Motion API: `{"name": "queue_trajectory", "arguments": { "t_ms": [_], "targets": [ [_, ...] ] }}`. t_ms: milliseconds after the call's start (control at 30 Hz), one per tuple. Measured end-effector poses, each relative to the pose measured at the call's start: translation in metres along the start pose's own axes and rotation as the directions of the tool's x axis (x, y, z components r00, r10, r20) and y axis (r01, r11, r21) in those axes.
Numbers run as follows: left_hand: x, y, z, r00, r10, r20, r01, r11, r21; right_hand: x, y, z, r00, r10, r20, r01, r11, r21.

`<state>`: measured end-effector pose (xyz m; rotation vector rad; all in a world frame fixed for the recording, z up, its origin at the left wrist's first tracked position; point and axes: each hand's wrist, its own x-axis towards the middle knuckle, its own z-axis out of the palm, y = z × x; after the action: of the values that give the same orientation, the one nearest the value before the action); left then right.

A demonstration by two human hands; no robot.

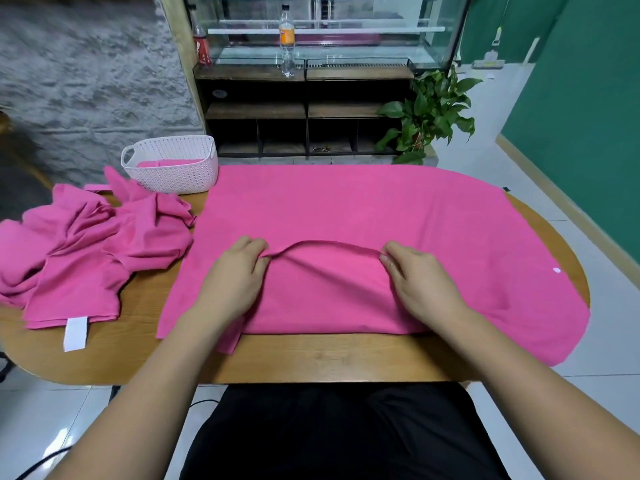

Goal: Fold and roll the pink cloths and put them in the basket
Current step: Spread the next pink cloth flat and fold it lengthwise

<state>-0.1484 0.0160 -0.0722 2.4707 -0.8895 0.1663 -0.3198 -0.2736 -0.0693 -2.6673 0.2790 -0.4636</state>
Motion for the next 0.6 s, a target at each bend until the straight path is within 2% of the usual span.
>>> {"name": "queue_trajectory", "arguments": {
  "t_ms": [167,267,367,500,600],
  "targets": [
    [0.046,-0.024,0.025,0.999,-0.035,0.023,0.035,0.999,-0.013,0.05,0.012,0.017,0.994,0.017,-0.106,-0.036,0.982,-0.185],
    [0.066,-0.036,0.037,0.995,-0.068,0.069,0.066,0.997,0.029,0.073,0.021,0.029,0.993,0.055,-0.104,-0.078,0.969,-0.233],
    [0.075,-0.044,0.046,0.989,-0.077,0.124,0.068,0.995,0.079,0.086,0.033,0.043,0.994,0.089,-0.068,-0.102,0.97,-0.221],
    [0.069,-0.056,0.06,0.982,-0.062,0.179,0.039,0.991,0.128,0.082,0.046,0.06,0.998,0.056,-0.014,-0.057,0.973,-0.224],
    [0.062,-0.059,0.065,0.979,-0.054,0.197,0.022,0.987,0.157,0.078,0.05,0.066,0.994,0.112,0.001,-0.11,0.979,-0.17]
  ]
}}
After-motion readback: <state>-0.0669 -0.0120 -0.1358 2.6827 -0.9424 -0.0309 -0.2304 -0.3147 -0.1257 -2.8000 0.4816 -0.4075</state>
